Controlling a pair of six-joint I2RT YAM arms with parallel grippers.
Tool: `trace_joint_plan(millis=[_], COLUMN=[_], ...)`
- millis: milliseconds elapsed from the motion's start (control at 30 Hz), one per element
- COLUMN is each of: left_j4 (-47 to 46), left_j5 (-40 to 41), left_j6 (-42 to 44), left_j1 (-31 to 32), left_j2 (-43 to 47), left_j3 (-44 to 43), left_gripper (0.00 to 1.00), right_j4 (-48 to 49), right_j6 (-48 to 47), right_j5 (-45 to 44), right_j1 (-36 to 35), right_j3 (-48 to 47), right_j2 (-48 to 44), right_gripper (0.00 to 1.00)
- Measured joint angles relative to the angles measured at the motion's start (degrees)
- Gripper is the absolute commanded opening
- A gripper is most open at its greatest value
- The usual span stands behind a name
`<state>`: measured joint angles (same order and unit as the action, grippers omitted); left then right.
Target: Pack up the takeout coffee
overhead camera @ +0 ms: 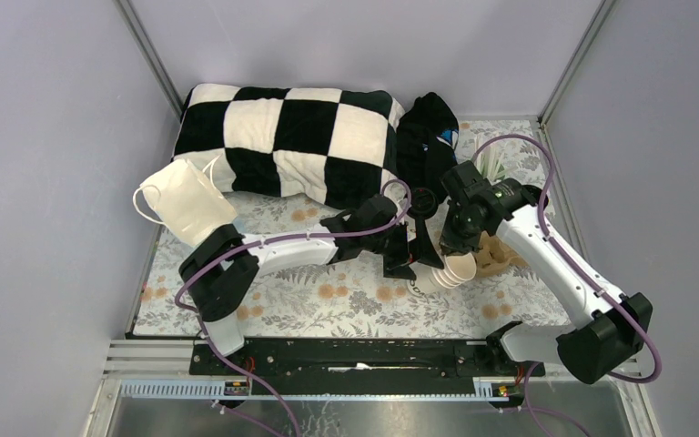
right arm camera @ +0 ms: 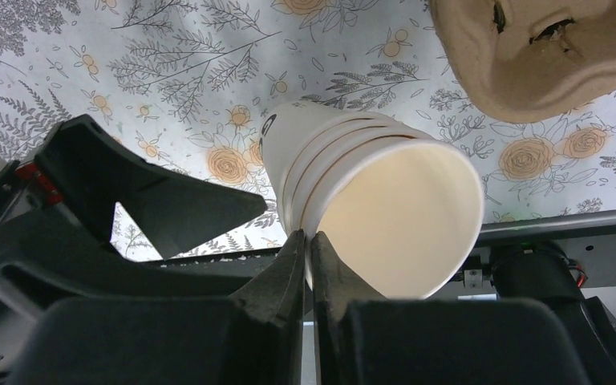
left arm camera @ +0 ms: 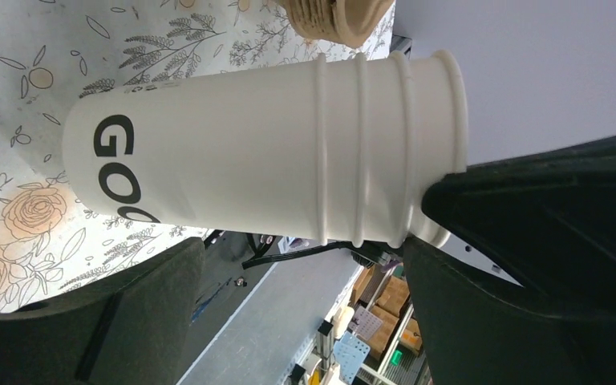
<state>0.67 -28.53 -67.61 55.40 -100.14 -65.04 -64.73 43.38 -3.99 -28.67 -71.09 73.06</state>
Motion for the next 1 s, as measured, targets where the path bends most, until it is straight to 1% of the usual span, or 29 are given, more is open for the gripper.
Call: trace_joint_plan(millis=[133, 400, 633, 700, 833, 1000], left_j4=[0.0, -0.1, -2.2, -2.4, -2.2, 0.1], left_j5=[0.1, 0.1, -1.0, -1.2, -1.2, -0.4], left_j6=[0.1, 0.7, 1.0, 1.0, 2.3, 5.4], left_j1=[-0.2, -1.1, -1.9, -2.1, -2.3, -3.0], left_j2=[-0.9, -0.9, -0.3, -0.3, -0.1, 3.8], left_j3=[-0.5, -0.4, 1.8, 1.9, 1.9, 3.6], left_gripper=[0.97, 0.92, 0.91, 0.92, 0.99, 0.99], right_j4=[0.0, -0.2, -0.7, -0.8, -0.7, -1.0], right_j6=[0.1, 0.2, 0.2, 0.2, 0.2, 0.2], right_j5=[-0.9, -2.3, -2.7, -2.6, -2.6, -4.0], right_j1=[-1.0, -1.9, -2.1, -2.2, -2.6, -4.7], right_j3=[-0.4, -2.0, -4.9, -5.0, -5.0, -5.6], right_j2=[0.6, 2.0, 2.7, 2.7, 3.4, 5.4], right_gripper=[0.00, 0.00, 0.00, 0.00, 0.00, 0.00])
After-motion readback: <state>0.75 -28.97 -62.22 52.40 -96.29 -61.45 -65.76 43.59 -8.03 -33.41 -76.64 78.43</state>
